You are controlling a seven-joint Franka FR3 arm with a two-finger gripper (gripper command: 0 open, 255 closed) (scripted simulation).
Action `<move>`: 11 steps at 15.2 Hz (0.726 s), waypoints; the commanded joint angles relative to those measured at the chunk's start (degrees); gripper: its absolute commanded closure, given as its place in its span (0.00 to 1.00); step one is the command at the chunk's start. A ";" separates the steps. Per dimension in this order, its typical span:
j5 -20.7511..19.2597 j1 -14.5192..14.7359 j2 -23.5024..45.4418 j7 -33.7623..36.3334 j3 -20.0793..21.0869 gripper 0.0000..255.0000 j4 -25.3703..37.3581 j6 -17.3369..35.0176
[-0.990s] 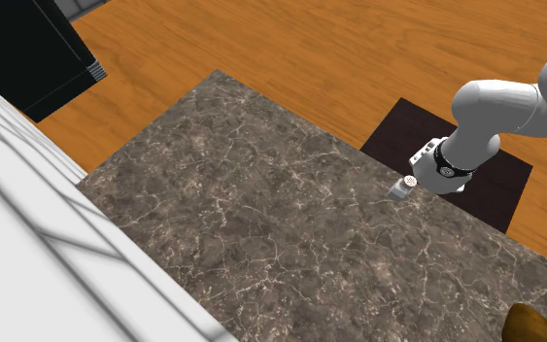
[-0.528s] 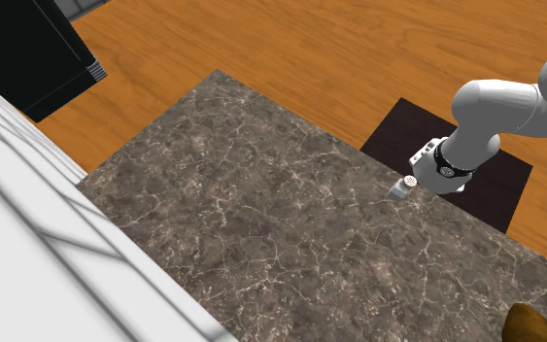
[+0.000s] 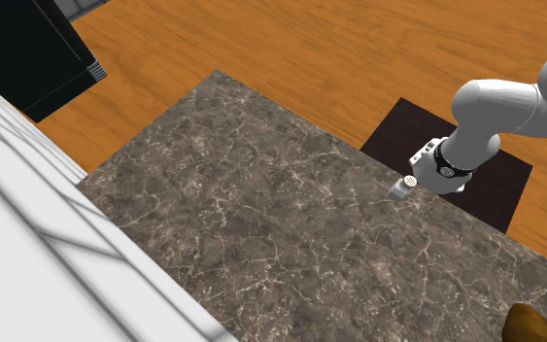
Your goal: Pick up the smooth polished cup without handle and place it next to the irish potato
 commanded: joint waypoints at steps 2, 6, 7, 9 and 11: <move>-0.13 -0.08 0.18 0.21 -0.07 1.00 -1.98 2.17; -0.43 -0.15 0.70 0.50 -0.20 1.00 -4.38 5.03; -0.53 -0.16 0.87 0.58 -0.24 1.00 -4.94 5.73; -0.73 -0.16 1.23 0.75 -0.32 1.00 -6.01 7.12; -0.95 -0.15 1.64 0.94 -0.40 1.00 -7.02 8.49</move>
